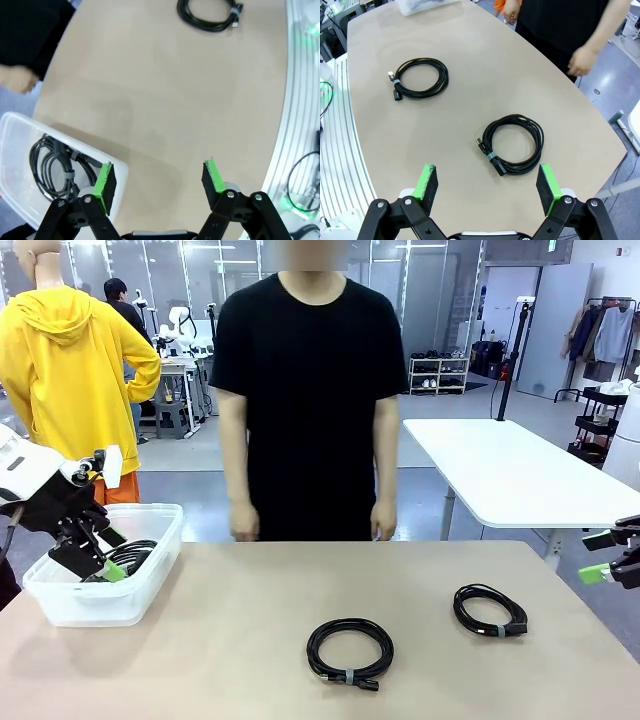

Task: Organize and store the cables.
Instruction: Place the USB Extension Cable into the Organizing box.

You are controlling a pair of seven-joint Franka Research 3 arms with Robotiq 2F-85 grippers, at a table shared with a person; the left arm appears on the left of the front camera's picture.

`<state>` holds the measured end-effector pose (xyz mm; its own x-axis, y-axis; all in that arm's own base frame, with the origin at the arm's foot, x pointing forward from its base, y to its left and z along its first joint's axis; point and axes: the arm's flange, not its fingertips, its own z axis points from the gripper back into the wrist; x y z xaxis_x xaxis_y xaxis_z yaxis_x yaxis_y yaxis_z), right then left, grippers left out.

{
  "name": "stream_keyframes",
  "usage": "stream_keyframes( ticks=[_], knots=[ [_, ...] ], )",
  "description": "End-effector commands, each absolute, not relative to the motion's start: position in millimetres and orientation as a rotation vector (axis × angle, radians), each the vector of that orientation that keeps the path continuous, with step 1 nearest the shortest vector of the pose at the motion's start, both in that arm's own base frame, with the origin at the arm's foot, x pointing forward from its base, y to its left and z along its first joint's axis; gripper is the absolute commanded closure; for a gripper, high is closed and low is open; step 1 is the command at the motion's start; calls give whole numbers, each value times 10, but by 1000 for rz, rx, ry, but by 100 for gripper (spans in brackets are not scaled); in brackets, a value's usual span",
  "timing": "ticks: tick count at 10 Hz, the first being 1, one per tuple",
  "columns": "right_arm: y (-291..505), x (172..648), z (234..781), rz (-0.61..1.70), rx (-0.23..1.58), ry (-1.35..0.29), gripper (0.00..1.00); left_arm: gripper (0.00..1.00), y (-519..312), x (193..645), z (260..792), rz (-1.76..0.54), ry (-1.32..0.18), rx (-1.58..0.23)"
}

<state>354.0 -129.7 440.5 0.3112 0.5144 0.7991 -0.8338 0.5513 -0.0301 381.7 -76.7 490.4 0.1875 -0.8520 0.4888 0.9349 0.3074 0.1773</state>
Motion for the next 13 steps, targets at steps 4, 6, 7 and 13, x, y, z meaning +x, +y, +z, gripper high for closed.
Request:
stream_keyframes(
  ticks=[4, 6, 7, 13],
  knots=[
    [-1962, 3022, 4558, 979, 641, -889, 0, 13, -1846, 3537, 4764, -1407, -551, -237],
    [-2143, 2834, 4508, 993, 680, -904, 0, 13, -2593, 3599, 4531, -1446, -474, -193],
    [-2206, 2799, 4470, 958, 677, -908, 0, 13, -2953, 3676, 4394, -1476, -441, -179],
    [-2133, 2756, 4537, 947, 679, -912, 0, 13, -4057, 3835, 3909, -1567, -297, -106]
  ],
)
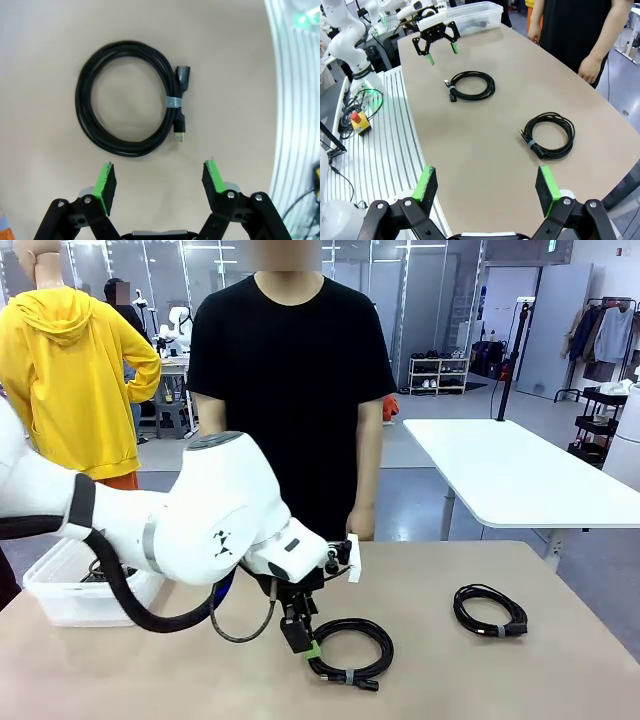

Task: Organize and store the cables.
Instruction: Place the USB Extension Cable into the Organizing box.

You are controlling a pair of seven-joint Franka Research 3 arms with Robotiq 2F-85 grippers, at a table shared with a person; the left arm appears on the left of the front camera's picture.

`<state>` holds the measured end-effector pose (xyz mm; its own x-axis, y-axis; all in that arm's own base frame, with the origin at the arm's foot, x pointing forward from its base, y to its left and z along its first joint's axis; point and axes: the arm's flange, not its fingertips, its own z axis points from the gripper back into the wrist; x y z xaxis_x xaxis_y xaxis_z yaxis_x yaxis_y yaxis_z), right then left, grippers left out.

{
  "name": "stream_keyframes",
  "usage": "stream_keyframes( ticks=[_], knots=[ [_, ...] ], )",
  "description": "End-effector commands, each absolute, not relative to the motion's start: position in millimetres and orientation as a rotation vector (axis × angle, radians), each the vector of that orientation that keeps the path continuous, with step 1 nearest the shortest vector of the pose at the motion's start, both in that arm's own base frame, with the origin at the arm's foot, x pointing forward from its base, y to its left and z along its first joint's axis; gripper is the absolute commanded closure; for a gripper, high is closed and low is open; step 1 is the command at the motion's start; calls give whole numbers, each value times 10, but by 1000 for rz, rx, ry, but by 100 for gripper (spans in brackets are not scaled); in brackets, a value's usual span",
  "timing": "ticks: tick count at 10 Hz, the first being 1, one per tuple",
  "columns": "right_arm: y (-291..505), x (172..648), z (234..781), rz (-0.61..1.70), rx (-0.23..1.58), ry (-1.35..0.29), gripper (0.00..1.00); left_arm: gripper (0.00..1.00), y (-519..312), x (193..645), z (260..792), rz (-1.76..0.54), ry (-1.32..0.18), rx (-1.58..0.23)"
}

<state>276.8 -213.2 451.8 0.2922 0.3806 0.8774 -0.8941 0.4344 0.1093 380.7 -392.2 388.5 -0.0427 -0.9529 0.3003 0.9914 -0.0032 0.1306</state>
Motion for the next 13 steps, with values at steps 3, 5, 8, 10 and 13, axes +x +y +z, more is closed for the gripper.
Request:
stream_keyframes(
  ticks=[3, 5, 8, 10, 13],
  knots=[
    [-2133, 2756, 4537, 947, 679, -912, 0, 13, -4340, 3837, 3746, -1541, -189, -67],
    [-2133, 2756, 4537, 947, 679, -912, 0, 13, -4500, 3856, 3604, -1523, -124, -41],
    [-2133, 2756, 4537, 947, 679, -912, 0, 13, -4752, 3877, 3442, -1537, -66, 17],
    [-2133, 2756, 4537, 947, 679, -912, 0, 13, -4850, 3918, 3364, -1536, -41, 26],
    [-2133, 2756, 4537, 947, 679, -912, 0, 13, -4937, 3961, 3259, -1528, -13, 11]
  ],
)
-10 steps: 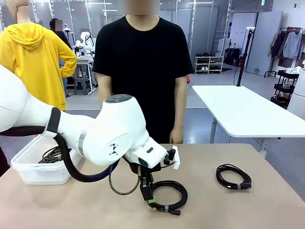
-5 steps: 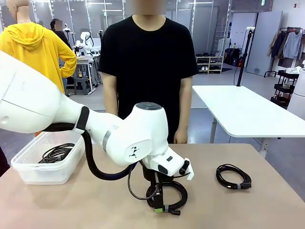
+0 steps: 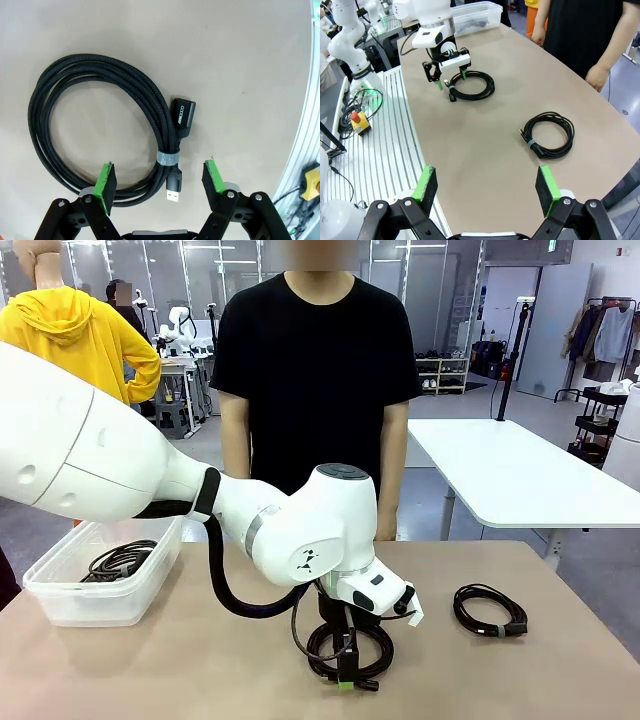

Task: Organize and store the cables.
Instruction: Place the USB Extension Cable into the Organizing box.

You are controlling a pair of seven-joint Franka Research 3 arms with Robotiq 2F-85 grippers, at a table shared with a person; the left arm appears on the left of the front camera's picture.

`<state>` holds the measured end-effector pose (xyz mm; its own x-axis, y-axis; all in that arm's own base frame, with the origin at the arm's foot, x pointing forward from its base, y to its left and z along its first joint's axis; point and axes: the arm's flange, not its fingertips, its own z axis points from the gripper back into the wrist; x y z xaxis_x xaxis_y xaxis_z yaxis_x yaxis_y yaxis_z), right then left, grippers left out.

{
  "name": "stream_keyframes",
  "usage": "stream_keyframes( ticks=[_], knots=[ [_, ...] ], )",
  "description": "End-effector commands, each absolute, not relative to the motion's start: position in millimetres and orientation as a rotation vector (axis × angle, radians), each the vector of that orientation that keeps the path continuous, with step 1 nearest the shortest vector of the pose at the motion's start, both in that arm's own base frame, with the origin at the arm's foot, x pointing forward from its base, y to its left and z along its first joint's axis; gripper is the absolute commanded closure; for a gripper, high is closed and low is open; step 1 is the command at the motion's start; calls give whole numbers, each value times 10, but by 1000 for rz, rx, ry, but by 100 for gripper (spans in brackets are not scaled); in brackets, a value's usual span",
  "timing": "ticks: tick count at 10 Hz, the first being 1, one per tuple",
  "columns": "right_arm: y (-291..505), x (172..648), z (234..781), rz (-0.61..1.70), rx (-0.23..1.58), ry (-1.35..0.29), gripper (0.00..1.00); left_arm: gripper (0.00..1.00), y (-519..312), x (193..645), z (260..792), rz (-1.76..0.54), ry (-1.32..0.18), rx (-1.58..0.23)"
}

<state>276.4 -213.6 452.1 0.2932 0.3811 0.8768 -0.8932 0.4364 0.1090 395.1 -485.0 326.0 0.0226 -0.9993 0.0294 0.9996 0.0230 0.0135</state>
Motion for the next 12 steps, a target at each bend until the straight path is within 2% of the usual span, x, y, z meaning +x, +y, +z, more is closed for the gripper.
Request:
stream_keyframes(
  ticks=[1, 3, 4, 5, 6, 7, 8, 12],
  knots=[
    [-2133, 2756, 4537, 947, 679, -912, 0, 13, -4962, 3953, 3223, -1535, -3, 5],
    [-2133, 2756, 4537, 947, 679, -912, 0, 13, -4990, 3934, 3165, -1530, 18, 3],
    [-2133, 2756, 4537, 947, 679, -912, 0, 73, -4987, 3922, 3160, -1536, 11, -2],
    [-2133, 2756, 4537, 947, 679, -912, 0, 73, -4988, 3913, 3166, -1537, 7, -5],
    [-2133, 2756, 4537, 947, 679, -912, 0, 100, -4984, 3907, 3161, -1535, 10, -5],
    [-2133, 2756, 4537, 947, 679, -912, 0, 75, -4981, 3906, 3155, -1531, 16, -6],
    [-2133, 2756, 4537, 947, 679, -912, 0, 100, -4975, 3902, 3157, -1529, 17, -7],
    [-2133, 2756, 4537, 947, 679, -912, 0, 100, -4910, 3922, 3251, -1517, 15, -13]
  ],
)
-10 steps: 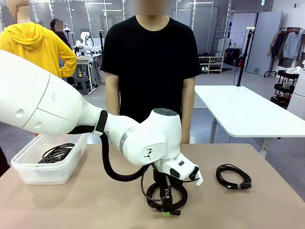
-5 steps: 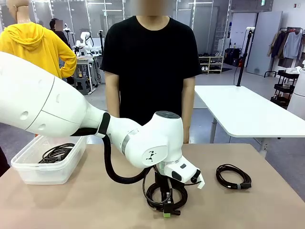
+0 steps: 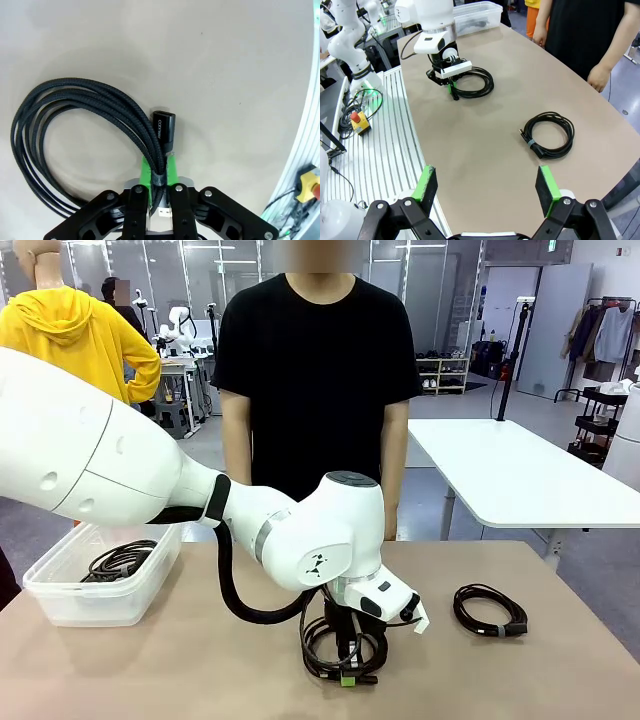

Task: Organize and store the cables.
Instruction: Place the USB Extension Cable into the Organizing box.

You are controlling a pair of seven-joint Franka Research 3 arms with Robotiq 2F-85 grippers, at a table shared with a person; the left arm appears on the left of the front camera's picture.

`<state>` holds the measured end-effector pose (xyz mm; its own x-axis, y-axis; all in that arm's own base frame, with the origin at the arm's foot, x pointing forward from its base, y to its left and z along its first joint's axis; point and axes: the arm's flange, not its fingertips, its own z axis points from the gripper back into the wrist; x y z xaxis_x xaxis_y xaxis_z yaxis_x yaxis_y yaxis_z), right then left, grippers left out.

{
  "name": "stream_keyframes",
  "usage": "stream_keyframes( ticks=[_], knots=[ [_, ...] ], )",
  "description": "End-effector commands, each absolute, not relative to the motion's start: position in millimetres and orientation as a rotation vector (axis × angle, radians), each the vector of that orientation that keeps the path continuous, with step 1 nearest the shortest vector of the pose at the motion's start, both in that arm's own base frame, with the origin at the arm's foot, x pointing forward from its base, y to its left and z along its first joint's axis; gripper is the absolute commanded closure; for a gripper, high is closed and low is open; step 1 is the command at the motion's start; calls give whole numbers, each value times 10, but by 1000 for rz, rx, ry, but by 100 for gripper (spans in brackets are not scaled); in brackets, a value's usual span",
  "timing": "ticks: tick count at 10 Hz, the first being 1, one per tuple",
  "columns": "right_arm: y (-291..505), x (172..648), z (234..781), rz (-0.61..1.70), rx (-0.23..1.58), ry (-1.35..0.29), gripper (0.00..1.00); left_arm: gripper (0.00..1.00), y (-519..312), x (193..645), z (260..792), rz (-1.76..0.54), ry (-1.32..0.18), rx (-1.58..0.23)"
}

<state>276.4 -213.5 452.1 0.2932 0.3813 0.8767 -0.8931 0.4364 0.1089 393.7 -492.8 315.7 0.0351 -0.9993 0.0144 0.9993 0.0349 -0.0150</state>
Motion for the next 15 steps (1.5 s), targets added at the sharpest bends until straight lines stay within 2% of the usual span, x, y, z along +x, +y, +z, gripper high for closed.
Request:
stream_keyframes(
  ticks=[1, 2, 3, 5, 7, 8, 11, 12, 13, 15],
  knots=[
    [-2133, 2756, 4537, 947, 679, -912, 0, 100, -4876, 3954, 3440, -1575, 36, -50],
    [-2133, 2756, 4537, 947, 679, -912, 0, 100, -4791, 4045, 3826, -1625, 52, -42],
    [-2133, 2756, 4537, 947, 679, -912, 0, 100, -4621, 4098, 4514, -1665, 8, 34],
    [-2133, 2756, 4537, 947, 679, -912, 0, 100, -4349, 4048, 5108, -1705, -78, 42],
    [-2133, 2756, 4537, 947, 679, -912, 0, 100, -4022, 4105, 5208, -1718, -142, 44],
    [-2133, 2756, 4537, 947, 679, -912, 0, 100, -4341, 4066, 5301, -1690, -90, 90],
    [-2133, 2756, 4537, 947, 679, -912, 0, 100, -4341, 4066, 5301, -1690, -90, 90],
    [-2133, 2756, 4537, 947, 679, -912, 0, 87, -4281, 4081, 5319, -1706, -91, 78],
    [-2133, 2756, 4537, 947, 679, -912, 0, 87, -4092, 4008, 5306, -1863, 92, 88],
    [-2133, 2756, 4537, 947, 679, -912, 0, 87, -3054, 4188, 5656, -1858, 94, 100]
  ],
)
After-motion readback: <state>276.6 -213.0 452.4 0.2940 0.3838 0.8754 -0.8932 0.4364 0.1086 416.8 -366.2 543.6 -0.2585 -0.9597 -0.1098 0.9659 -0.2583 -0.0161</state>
